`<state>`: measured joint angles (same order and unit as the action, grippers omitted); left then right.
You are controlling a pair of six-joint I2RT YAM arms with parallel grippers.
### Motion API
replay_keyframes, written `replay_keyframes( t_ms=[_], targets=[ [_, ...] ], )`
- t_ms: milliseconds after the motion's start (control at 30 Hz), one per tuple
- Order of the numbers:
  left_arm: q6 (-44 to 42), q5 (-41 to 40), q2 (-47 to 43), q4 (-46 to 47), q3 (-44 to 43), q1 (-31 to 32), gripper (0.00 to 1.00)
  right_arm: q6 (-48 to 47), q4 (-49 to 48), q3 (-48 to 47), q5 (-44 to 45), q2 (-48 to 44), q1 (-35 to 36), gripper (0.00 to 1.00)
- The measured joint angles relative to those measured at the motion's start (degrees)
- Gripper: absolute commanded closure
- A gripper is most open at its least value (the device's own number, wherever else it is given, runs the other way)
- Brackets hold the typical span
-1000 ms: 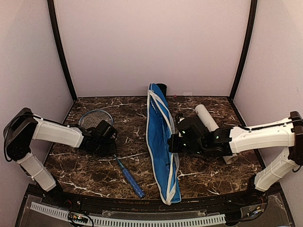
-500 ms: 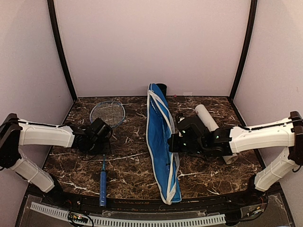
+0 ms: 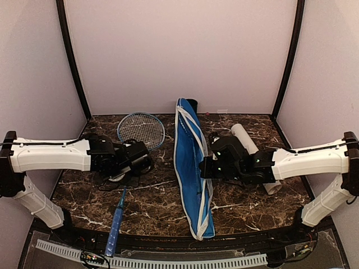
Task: Pack up the badminton gear
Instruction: Pick up the racket from the center of the board, then place the racket in the racket bag.
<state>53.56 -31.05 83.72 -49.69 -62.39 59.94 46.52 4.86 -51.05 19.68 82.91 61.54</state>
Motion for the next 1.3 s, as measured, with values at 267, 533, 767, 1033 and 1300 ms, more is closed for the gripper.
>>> replay_keyframes(
  t_ms=[267, 533, 767, 1033, 1300],
  targets=[
    [2.86, -2.60, 2.21, -13.70, -10.12, 9.16, 1.00, -0.44, -0.79, -0.07, -0.57, 0.79, -0.48, 1.00],
    [0.20, -1.55, 2.45, -16.65, -17.05, 11.87, 1.00, -0.46, -1.46, -0.39, -0.76, 1.51, -0.48, 1.00],
    [-1.44, 0.96, 2.40, -20.55, -19.71, 12.22, 1.00, -0.39, -1.73, -0.81, -0.83, 1.90, -0.48, 1.00],
    [-5.35, 2.12, 2.40, -21.75, -19.71, 13.62, 1.00, -0.44, -1.77, -1.77, -1.25, 3.08, -0.48, 1.00],
    [-7.50, 2.10, 5.27, -21.55, -21.05, 13.73, 1.00, -0.44, -1.64, -2.47, -1.86, 3.37, -0.48, 1.00]
  ],
)
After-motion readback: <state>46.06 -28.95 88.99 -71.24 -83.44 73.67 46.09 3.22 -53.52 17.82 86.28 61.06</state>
